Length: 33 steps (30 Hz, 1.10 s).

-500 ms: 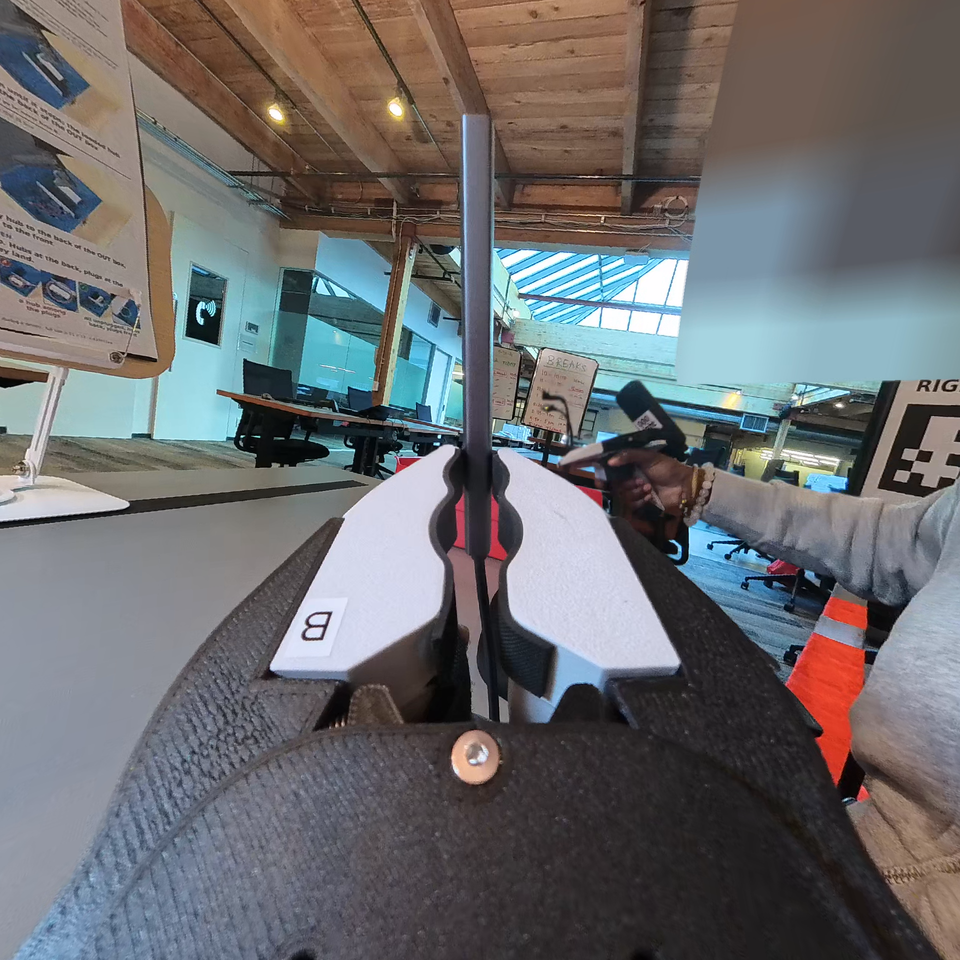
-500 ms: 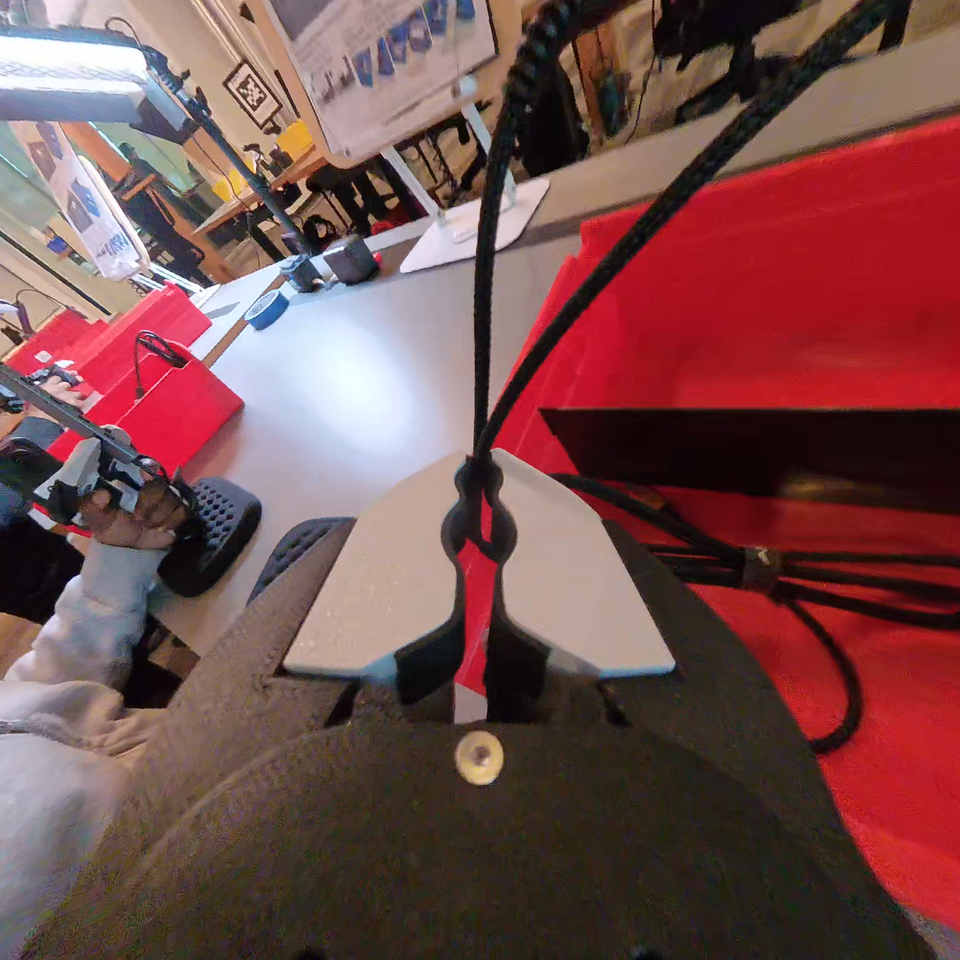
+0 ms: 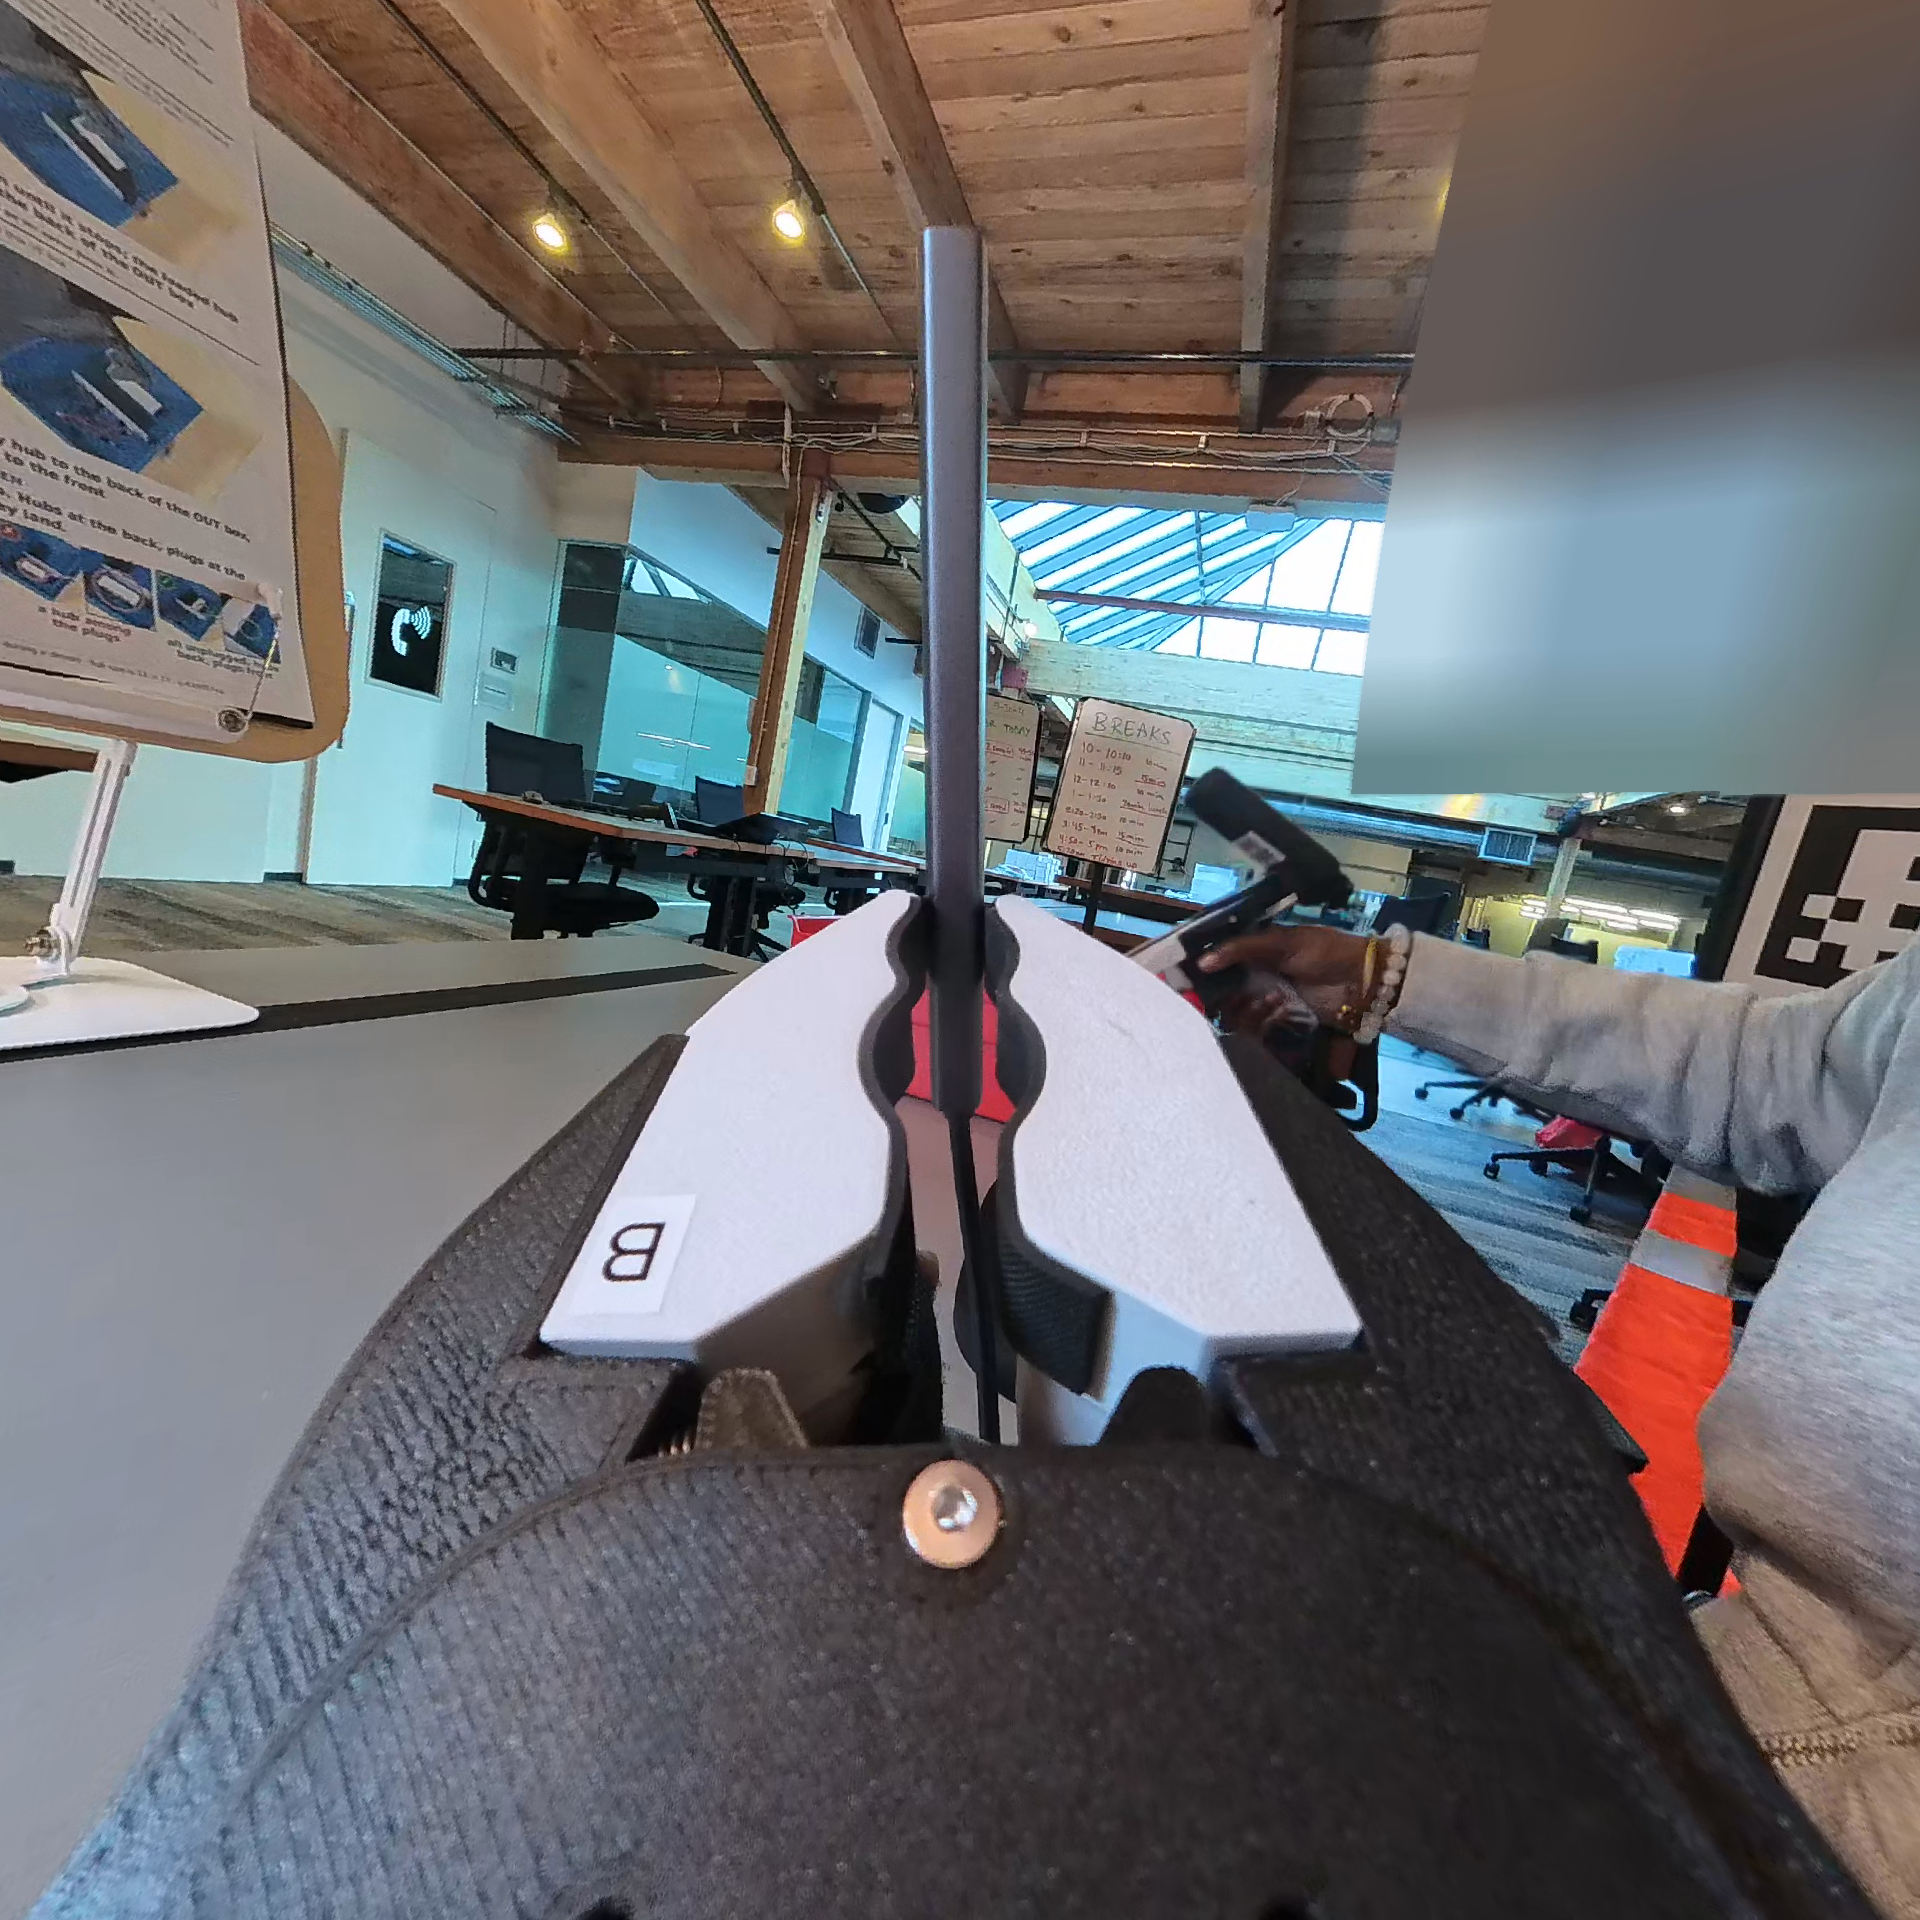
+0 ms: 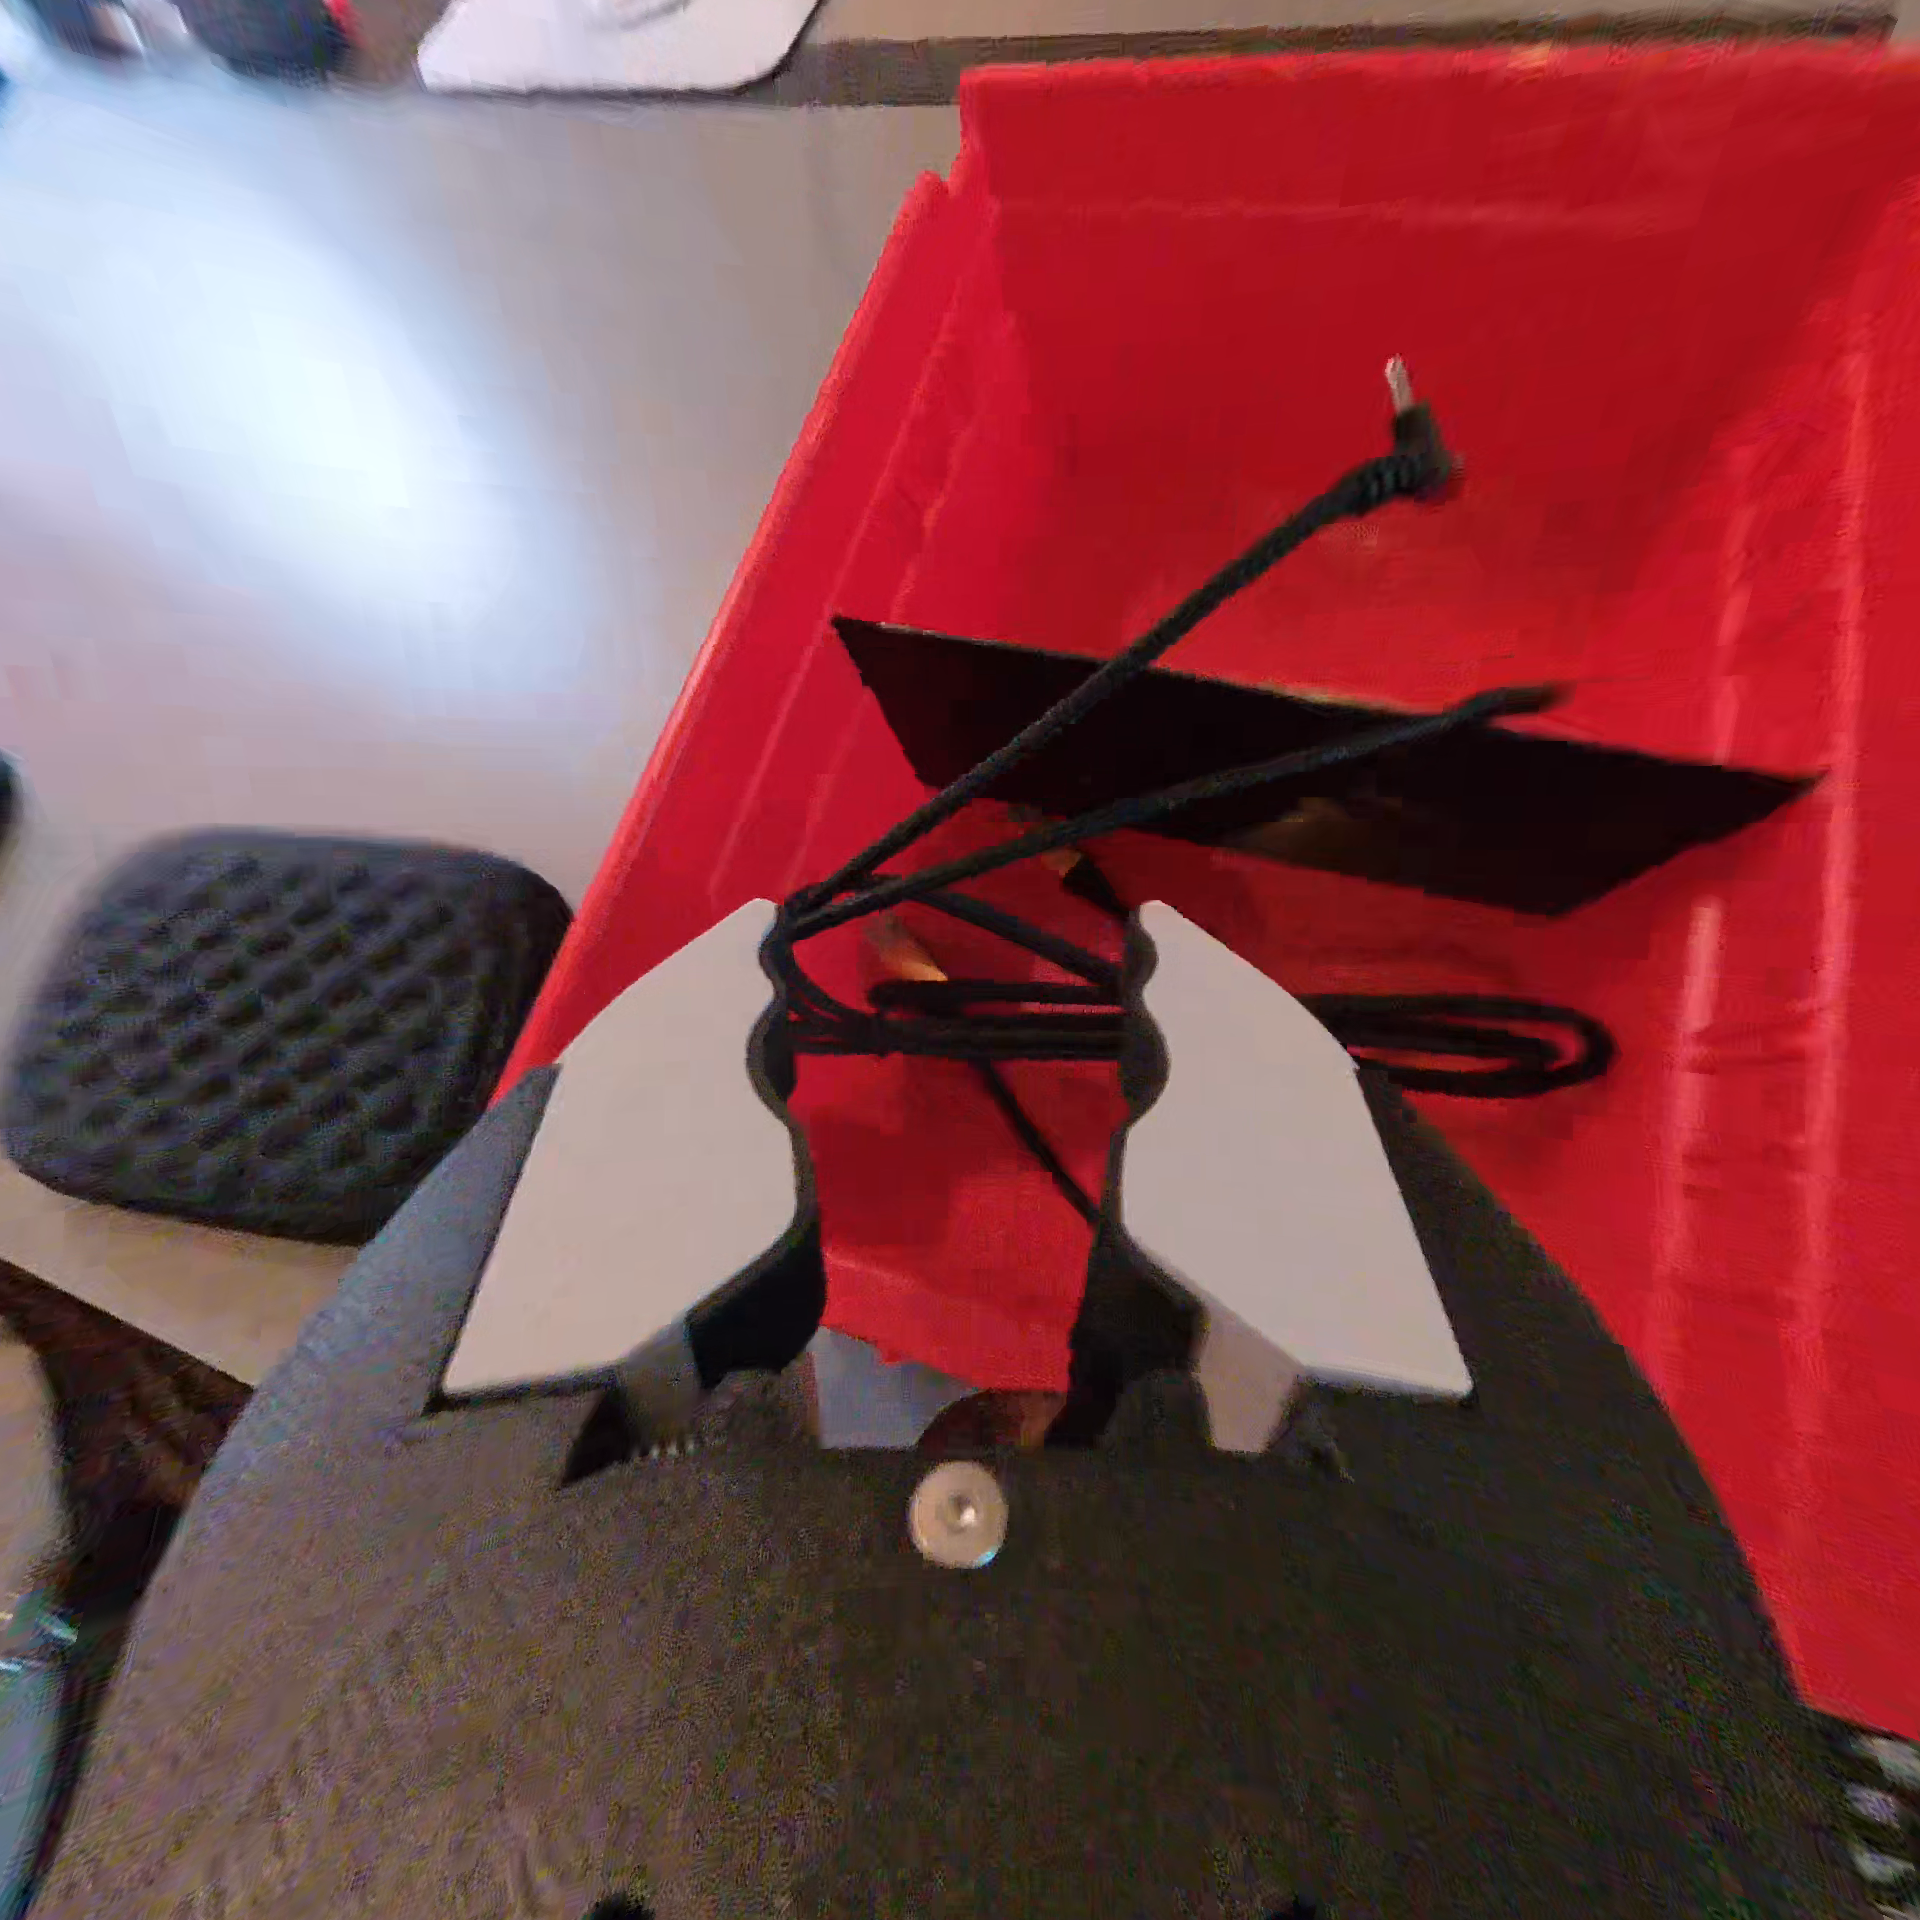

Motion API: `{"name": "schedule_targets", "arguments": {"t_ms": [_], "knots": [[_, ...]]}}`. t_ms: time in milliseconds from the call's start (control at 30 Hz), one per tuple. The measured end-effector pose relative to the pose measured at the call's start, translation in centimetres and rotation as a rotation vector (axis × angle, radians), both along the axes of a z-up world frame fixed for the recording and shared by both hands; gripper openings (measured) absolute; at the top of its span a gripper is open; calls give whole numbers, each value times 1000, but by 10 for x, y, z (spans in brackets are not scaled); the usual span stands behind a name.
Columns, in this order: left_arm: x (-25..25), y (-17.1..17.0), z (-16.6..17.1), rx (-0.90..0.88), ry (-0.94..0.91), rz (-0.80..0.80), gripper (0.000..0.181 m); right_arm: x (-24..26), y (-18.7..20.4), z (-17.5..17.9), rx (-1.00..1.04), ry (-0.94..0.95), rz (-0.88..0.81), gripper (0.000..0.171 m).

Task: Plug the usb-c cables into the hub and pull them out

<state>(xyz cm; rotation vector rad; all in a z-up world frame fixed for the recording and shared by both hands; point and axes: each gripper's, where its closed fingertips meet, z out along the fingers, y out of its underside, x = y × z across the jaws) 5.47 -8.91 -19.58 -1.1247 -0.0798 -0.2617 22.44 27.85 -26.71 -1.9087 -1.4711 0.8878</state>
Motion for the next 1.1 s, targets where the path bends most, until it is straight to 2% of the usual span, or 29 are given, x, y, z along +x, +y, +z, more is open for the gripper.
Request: {"name": "schedule_targets", "arguments": {"t_ms": [133,267,333,433,633,733,900,933,967,1100], "knots": [[0,0,0,-1,-4,1,11,15,10,14,511,-182,262,77],[0,1,0,-4,-2,1,11,15,15,30,1052,-306,579,63],[0,1,-1,-5,-1,2,10,7,13,25,1177,-387,708,67],[0,1,-1,-4,3,6,10,-13,-5,9,1227,-421,907,59],[-1,1,-1,-4,-5,8,10,-46,-34,-7,1246,-393,1182,47],[-2,1,-1,-6,-11,7,10,-45,-22,-25,1236,-499,1259,47],[-5,0,-1,-3,-27,19,10,-60,-24,-32,1187,-356,1240,38],[-6,0,-1,-3,-30,21,10,-62,-24,-33,1178,-321,1226,26],[-6,1,-1,-4,-33,22,10,-64,-23,-35,1184,-303,1207,22],[-7,1,-2,-9,-42,20,11,-50,-5,-53,1298,-401,1140,6]]}}
